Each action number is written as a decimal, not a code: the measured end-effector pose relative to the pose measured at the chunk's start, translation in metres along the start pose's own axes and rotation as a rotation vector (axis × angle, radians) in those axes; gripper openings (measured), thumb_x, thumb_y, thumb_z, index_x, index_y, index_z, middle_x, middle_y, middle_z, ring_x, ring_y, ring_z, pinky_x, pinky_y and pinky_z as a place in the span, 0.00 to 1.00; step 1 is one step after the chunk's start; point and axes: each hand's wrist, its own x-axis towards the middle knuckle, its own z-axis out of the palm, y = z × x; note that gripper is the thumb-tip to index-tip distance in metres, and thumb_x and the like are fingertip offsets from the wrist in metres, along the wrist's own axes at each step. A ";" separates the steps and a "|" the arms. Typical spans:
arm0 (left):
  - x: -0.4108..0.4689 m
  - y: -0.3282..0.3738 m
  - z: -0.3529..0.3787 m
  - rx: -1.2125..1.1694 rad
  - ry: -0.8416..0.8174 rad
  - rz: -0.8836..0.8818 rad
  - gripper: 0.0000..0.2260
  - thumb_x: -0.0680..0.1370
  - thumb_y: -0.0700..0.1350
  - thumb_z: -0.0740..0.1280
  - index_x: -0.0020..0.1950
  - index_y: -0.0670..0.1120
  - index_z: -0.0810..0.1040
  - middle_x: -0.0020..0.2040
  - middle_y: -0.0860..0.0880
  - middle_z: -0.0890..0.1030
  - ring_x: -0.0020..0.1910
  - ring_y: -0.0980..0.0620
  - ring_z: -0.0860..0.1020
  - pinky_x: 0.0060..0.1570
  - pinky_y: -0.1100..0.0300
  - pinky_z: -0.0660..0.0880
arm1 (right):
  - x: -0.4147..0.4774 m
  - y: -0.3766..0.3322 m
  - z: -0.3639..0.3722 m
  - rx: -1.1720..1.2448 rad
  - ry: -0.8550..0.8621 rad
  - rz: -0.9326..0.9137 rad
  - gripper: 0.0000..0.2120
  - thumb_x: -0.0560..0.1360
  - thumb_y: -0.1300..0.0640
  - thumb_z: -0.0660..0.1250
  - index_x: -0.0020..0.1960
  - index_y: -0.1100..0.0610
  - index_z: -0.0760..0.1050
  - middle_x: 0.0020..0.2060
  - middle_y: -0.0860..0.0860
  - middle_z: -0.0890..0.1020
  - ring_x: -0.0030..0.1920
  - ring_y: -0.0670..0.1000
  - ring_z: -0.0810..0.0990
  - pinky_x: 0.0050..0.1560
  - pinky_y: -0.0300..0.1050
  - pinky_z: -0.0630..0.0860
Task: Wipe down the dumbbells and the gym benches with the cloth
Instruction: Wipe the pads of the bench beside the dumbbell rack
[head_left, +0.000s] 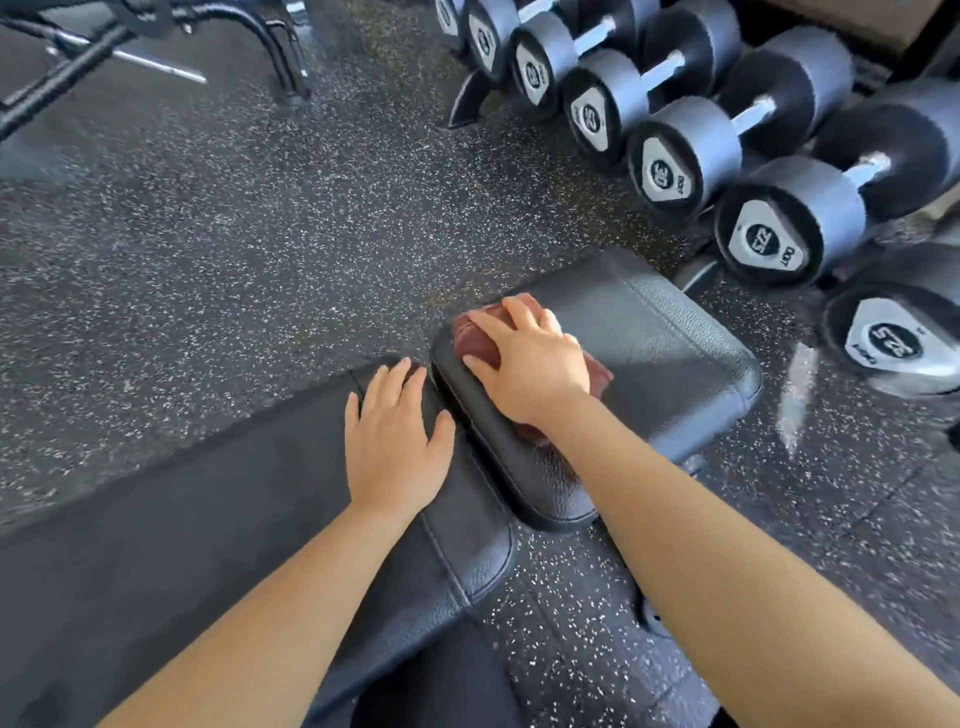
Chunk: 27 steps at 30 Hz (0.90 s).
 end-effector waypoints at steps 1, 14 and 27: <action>0.000 0.001 0.000 -0.006 -0.001 -0.007 0.24 0.77 0.52 0.58 0.72 0.48 0.65 0.75 0.52 0.62 0.75 0.52 0.55 0.73 0.47 0.48 | 0.010 -0.005 0.000 0.008 -0.009 0.007 0.22 0.77 0.41 0.56 0.71 0.41 0.61 0.74 0.51 0.60 0.70 0.62 0.60 0.62 0.59 0.65; 0.001 0.003 -0.002 -0.026 0.026 0.005 0.22 0.77 0.50 0.59 0.71 0.46 0.66 0.74 0.50 0.64 0.74 0.50 0.57 0.73 0.46 0.49 | -0.064 0.008 0.004 0.089 -0.034 0.101 0.33 0.75 0.37 0.57 0.76 0.43 0.50 0.77 0.52 0.51 0.73 0.63 0.54 0.66 0.60 0.63; -0.005 -0.003 0.005 0.074 0.036 0.093 0.22 0.77 0.53 0.58 0.70 0.50 0.67 0.73 0.53 0.65 0.74 0.50 0.58 0.71 0.46 0.55 | -0.045 0.019 0.009 0.183 0.053 -0.073 0.30 0.72 0.43 0.64 0.72 0.43 0.60 0.75 0.51 0.57 0.74 0.59 0.54 0.69 0.59 0.62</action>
